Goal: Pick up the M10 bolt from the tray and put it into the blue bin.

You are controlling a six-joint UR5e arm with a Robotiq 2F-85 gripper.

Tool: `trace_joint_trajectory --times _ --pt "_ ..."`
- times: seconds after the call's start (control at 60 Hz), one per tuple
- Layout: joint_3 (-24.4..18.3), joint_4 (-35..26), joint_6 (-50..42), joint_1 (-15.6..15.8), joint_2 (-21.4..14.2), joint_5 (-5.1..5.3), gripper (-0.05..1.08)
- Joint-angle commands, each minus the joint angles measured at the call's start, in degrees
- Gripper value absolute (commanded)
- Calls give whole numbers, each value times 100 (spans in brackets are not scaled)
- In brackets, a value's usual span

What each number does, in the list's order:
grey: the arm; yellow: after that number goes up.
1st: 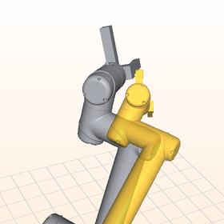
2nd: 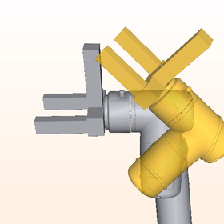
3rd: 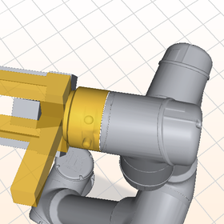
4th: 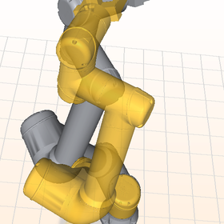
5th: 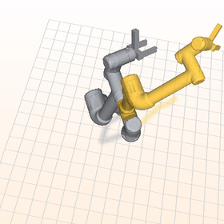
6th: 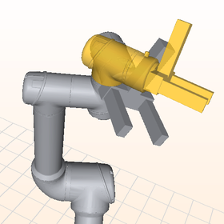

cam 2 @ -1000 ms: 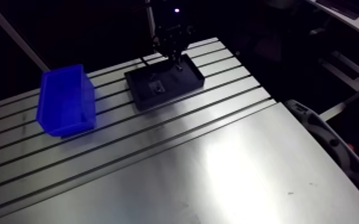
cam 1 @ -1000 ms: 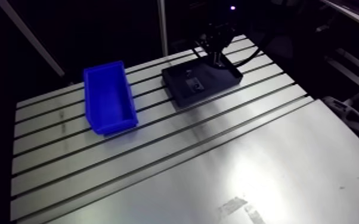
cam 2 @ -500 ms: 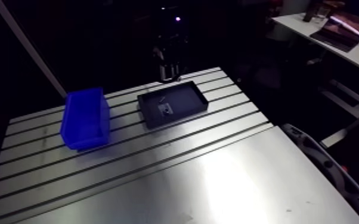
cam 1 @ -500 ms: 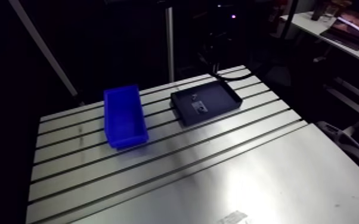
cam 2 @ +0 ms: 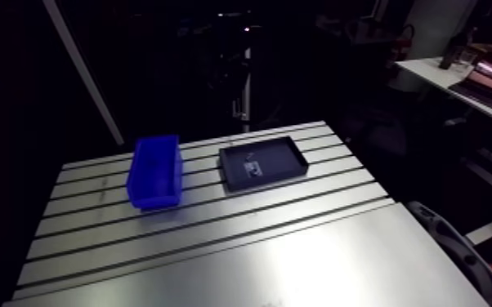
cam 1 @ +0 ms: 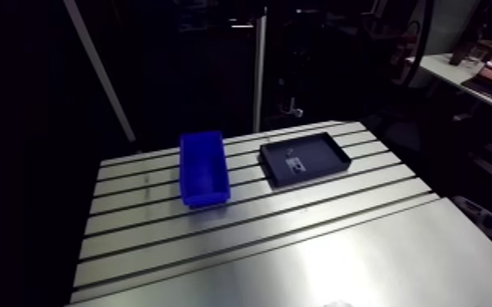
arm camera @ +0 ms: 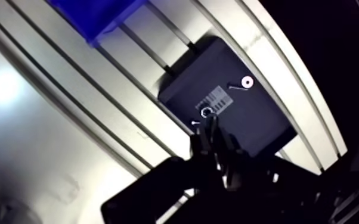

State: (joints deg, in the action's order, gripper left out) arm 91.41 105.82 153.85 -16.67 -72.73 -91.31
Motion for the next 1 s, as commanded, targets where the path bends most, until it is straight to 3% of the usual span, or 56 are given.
trace_joint_trajectory --times 0.017,0.367,1.0 --pt "-119 -286 1560 647 -105 37 105" --pt "-118 -252 2121 1080 -71 22 106" --pt "-414 92 1819 1626 575 39 107"
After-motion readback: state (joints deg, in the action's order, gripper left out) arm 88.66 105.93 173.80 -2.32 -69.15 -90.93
